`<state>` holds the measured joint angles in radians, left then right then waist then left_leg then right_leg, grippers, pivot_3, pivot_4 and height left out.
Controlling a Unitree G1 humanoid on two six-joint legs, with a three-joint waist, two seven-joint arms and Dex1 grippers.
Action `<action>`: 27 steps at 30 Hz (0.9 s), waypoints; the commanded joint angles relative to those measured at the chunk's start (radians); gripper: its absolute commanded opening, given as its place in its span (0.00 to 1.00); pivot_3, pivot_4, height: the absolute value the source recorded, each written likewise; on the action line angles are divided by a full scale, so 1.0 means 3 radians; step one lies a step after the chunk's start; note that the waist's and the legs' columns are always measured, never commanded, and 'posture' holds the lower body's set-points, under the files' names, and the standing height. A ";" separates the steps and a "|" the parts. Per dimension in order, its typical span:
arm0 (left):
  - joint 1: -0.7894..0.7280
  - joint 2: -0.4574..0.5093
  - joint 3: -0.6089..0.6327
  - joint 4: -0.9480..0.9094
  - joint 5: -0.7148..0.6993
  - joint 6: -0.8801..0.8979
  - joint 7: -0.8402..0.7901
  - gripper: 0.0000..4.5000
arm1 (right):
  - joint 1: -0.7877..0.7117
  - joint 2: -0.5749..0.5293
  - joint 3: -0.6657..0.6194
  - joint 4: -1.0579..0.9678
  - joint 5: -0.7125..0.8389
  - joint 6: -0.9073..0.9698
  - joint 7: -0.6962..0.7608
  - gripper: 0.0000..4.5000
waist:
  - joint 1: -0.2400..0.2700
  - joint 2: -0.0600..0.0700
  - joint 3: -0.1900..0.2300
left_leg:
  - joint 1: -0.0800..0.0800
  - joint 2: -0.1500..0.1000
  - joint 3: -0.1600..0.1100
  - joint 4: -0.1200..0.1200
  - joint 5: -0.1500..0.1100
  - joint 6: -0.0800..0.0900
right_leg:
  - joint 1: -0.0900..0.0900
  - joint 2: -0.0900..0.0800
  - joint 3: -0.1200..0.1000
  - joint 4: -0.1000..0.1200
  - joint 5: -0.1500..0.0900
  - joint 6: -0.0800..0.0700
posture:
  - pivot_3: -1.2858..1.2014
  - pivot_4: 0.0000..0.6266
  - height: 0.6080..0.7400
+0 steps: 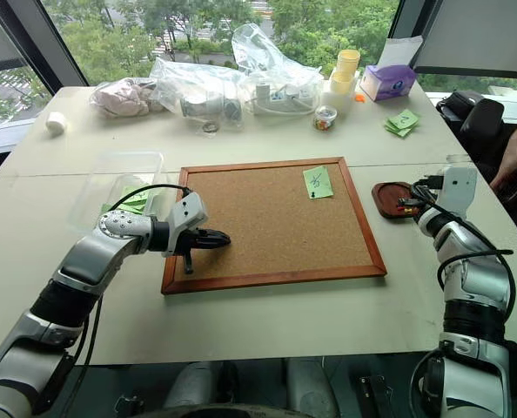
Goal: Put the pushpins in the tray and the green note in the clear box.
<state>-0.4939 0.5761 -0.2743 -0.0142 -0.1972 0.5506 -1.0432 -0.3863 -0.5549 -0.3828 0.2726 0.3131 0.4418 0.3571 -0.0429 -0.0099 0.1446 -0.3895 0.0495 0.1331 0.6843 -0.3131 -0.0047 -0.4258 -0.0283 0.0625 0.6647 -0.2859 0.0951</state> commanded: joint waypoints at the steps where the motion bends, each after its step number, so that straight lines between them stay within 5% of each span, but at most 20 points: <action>1: 0.0013 -0.0019 -0.0124 0.0029 0.0033 -0.0013 -0.0067 0.00 | -0.0104 -0.0084 -0.0012 0.0045 -0.0021 -0.0114 0.0043 0.00 | 0.0007 0.0000 0.0000 | 0.0000 0.0000 0.0000 0.0000 0.0000 0.0000 | 0.0000 -0.0001 0.0001 0.0000 0.0000 0.0000 | 0.52 0.24 0.99; 3: 0.0011 -0.0013 -0.0125 0.0030 0.0035 -0.0012 -0.0063 0.00 | -0.0125 -0.0090 0.0014 0.0117 -0.0038 -0.0113 0.0057 0.00 | 0.0010 0.0000 0.0000 | -0.0001 -0.0001 0.0000 0.0000 0.0000 0.0001 | 0.0000 -0.0002 0.0002 -0.0002 0.0000 0.0000 | 0.52 0.24 0.99; 6: 0.0025 0.0006 -0.0120 0.0019 0.0039 -0.0014 -0.0060 0.00 | -0.0142 -0.0094 0.0048 0.0207 -0.0051 -0.0099 0.0076 0.19 | 0.0009 0.0000 0.0000 | -0.0001 0.0000 0.0000 0.0000 -0.0001 0.0001 | 0.0000 -0.0002 0.0002 -0.0002 0.0000 0.0000 | 0.52 0.24 0.99; 14: 0.0037 0.0026 -0.0109 0.0004 0.0053 -0.0006 -0.0056 0.00 | -0.0166 -0.0116 0.0063 0.0305 -0.0076 -0.0148 0.0110 1.00 | 0.0004 0.0000 0.0000 | -0.0001 0.0000 0.0000 0.0000 0.0000 0.0001 | 0.0000 -0.0001 0.0003 -0.0002 0.0000 0.0001 | 0.52 0.24 0.99; 27: 0.0024 0.0066 -0.0105 0.0038 0.0082 -0.0046 -0.0090 0.00 | -0.0261 -0.0093 0.0105 0.0169 -0.0103 -0.0374 0.0158 1.00 | -0.0001 0.0000 0.0000 | -0.0001 0.0000 0.0000 0.0000 0.0000 0.0001 | 0.0000 -0.0001 0.0003 -0.0002 0.0000 0.0001 | 0.52 0.24 0.99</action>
<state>-0.4984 0.5855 -0.2821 -0.0117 -0.1854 0.5324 -1.0514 -0.4461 -0.5676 -0.3514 0.3769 0.2778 0.3559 0.3918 -0.0431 -0.0099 0.1446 -0.3898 0.0496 0.1332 0.6843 -0.3132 -0.0044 -0.4257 -0.0284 0.0634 0.6642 -0.2860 0.0953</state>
